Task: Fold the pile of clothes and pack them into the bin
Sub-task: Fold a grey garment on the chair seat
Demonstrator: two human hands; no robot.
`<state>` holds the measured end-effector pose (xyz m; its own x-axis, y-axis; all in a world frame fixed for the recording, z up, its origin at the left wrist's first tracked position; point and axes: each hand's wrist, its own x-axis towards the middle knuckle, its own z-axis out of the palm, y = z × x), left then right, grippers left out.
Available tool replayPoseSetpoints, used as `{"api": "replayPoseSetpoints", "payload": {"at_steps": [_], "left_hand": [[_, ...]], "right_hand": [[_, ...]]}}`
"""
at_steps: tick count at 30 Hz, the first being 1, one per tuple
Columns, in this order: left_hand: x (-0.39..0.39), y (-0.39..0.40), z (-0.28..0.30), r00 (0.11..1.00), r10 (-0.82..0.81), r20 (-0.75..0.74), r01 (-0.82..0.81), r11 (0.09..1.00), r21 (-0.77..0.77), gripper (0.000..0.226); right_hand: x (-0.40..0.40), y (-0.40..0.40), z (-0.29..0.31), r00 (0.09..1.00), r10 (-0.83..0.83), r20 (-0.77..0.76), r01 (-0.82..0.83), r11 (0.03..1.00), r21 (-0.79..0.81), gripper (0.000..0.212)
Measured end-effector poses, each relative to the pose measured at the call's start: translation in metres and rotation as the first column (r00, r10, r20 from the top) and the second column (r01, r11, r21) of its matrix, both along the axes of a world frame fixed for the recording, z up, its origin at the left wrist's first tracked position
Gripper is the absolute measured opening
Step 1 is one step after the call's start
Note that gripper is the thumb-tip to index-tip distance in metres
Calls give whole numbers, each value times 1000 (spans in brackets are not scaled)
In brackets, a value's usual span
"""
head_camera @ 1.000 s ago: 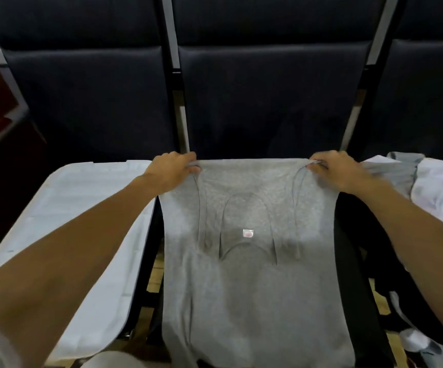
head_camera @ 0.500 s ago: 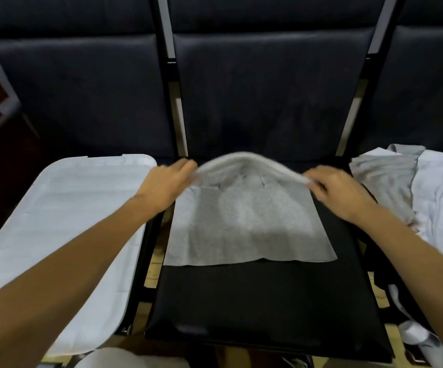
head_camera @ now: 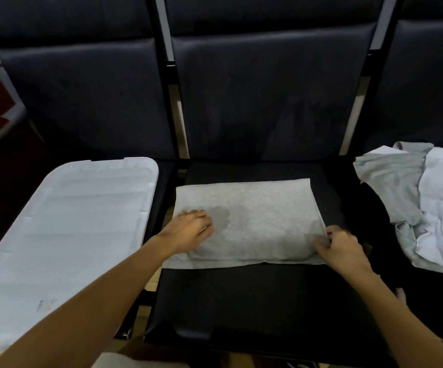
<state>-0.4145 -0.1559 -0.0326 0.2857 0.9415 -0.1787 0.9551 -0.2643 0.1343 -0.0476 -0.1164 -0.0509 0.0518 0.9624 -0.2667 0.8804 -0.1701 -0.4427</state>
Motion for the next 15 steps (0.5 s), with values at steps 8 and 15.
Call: {"api": "replayPoseSetpoints", "payload": {"at_steps": [8, 15], "left_hand": [[140, 132, 3, 989, -55, 134, 66, 994, -81, 47], [236, 206, -10, 999, 19, -39, -28, 970, -240, 72]], "right_hand": [[1, 15, -13, 991, -65, -114, 51, 992, -117, 35], [35, 26, -15, 948, -72, -309, 45, 995, -94, 24]]}}
